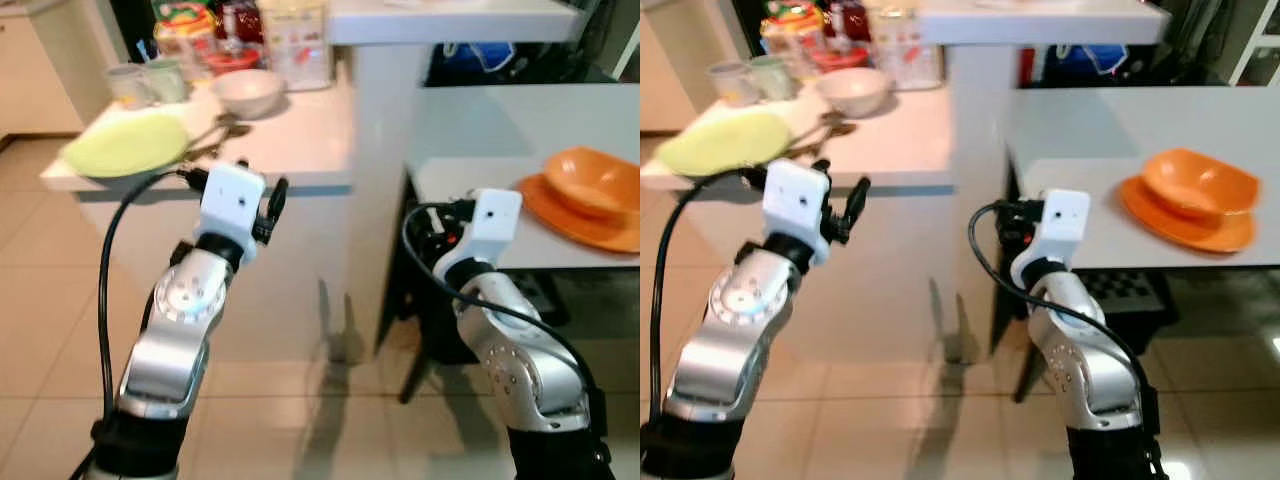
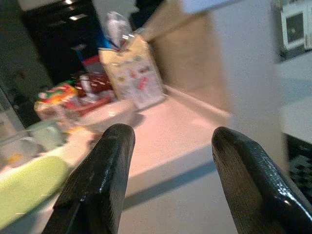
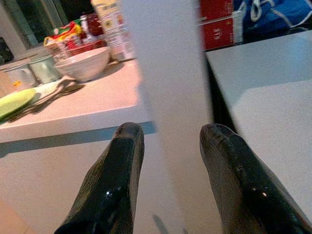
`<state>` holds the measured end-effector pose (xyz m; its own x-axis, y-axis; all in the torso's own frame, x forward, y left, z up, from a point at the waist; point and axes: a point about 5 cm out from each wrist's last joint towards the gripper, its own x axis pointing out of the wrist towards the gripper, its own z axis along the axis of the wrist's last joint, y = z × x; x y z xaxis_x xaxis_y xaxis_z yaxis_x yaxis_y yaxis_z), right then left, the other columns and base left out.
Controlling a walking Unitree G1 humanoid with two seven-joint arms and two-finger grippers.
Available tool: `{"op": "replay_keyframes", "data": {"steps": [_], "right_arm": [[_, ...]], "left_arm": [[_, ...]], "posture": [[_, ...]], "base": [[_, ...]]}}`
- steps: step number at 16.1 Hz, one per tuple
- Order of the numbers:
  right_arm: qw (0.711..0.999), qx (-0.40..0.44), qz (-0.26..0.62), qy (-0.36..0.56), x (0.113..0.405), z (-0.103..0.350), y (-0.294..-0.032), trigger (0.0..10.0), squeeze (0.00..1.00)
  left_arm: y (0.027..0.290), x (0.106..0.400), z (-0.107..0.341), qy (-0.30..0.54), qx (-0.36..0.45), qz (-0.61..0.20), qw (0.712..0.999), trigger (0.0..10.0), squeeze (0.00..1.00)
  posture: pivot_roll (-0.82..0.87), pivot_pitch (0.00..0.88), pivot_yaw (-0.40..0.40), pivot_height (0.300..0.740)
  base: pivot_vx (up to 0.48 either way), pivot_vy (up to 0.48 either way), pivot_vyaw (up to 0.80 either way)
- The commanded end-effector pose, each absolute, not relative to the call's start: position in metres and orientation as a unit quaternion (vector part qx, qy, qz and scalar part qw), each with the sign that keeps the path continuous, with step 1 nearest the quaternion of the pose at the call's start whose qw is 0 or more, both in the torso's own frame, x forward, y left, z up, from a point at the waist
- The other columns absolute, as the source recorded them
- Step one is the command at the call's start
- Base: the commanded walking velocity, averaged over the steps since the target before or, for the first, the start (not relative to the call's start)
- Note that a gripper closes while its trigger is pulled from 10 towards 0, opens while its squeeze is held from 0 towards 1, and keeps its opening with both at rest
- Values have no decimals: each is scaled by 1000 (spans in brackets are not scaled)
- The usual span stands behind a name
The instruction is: Setting the table
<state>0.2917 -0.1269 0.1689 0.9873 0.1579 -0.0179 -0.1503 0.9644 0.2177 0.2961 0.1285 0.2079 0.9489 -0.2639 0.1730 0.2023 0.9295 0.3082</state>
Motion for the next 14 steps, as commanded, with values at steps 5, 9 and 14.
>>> {"op": "replay_keyframes", "data": {"steps": [5,9,14], "right_arm": [[989,112,99,7,296,176,-116,10000,0],[989,112,98,5,297,177,-116,10000,0],[989,114,97,1,299,179,-117,10000,0]], "left_arm": [[141,300,215,-112,131,-94,981,10000,0],[141,301,218,-115,126,-92,981,10000,0],[143,303,222,-120,124,-89,981,10000,0]], "posture": [[26,0,23,740],[26,0,22,740],[29,0,19,740]], "base": [[0,459,-686],[0,461,-683],[0,461,-690]]}}
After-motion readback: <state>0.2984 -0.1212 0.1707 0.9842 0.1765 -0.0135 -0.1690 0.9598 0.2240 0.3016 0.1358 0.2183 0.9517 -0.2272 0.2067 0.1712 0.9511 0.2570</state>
